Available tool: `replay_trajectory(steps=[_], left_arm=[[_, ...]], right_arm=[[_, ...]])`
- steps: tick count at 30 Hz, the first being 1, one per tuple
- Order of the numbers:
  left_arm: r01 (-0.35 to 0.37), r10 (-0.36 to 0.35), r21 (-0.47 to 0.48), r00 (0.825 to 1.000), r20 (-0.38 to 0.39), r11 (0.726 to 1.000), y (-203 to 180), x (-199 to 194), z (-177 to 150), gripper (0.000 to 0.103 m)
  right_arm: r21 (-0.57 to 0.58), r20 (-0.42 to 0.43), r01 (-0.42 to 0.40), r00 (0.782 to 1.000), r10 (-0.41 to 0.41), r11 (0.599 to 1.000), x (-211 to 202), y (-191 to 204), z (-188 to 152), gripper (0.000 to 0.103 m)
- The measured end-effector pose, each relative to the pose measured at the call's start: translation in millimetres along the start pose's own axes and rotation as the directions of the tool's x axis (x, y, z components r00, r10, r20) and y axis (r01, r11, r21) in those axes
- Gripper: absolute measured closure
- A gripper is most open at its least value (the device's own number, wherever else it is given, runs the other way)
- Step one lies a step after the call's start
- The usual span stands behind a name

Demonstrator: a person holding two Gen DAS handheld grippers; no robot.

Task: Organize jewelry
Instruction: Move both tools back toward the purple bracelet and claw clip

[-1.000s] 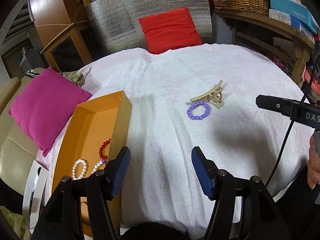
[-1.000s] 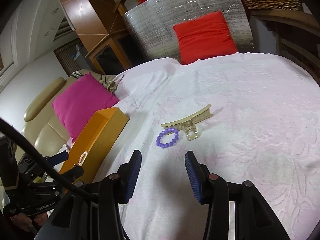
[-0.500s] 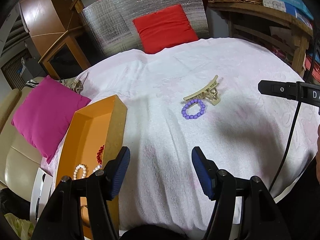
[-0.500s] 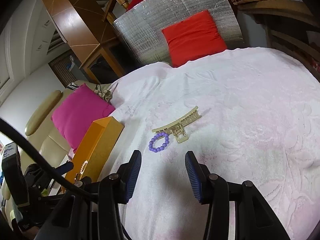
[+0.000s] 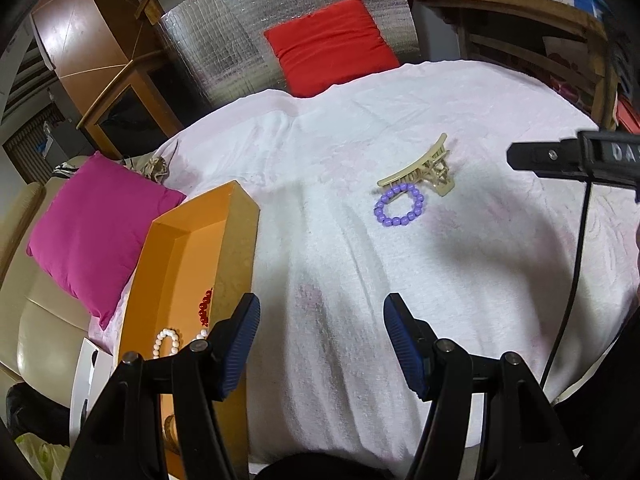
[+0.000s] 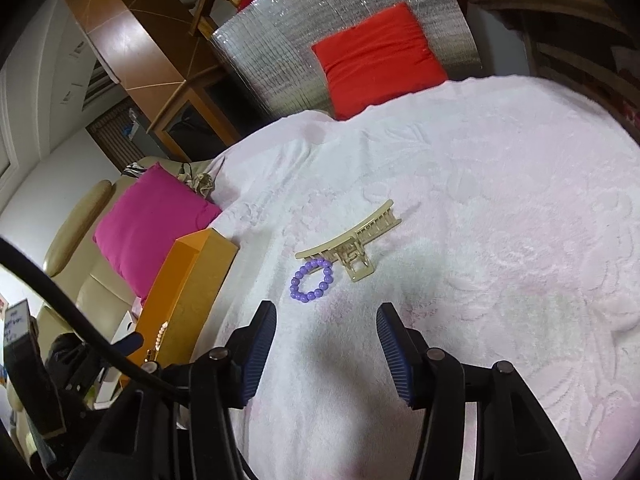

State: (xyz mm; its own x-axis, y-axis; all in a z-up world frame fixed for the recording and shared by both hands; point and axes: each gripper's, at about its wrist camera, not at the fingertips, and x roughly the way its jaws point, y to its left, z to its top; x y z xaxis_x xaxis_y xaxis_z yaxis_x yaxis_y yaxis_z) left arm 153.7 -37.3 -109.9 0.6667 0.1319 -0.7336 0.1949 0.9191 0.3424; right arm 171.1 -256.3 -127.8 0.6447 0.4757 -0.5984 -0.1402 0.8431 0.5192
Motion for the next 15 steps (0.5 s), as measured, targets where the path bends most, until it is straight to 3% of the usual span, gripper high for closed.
replay_trajectory(steps=[7,15], left_arm=[[-0.013,0.013,-0.002,1.0,-0.028,1.0,9.9,14.8,0.5,0.038],[-0.026,0.021,-0.036,0.992,-0.126,0.999,23.1,51.7,-13.3,0.038]], right_arm=[[0.133,-0.063,-0.057,0.996,0.066,0.99,33.9,-16.3,22.6,0.043],[0.352,-0.09,-0.091,0.987,0.131,0.932,77.0,-58.5,51.3,0.041]])
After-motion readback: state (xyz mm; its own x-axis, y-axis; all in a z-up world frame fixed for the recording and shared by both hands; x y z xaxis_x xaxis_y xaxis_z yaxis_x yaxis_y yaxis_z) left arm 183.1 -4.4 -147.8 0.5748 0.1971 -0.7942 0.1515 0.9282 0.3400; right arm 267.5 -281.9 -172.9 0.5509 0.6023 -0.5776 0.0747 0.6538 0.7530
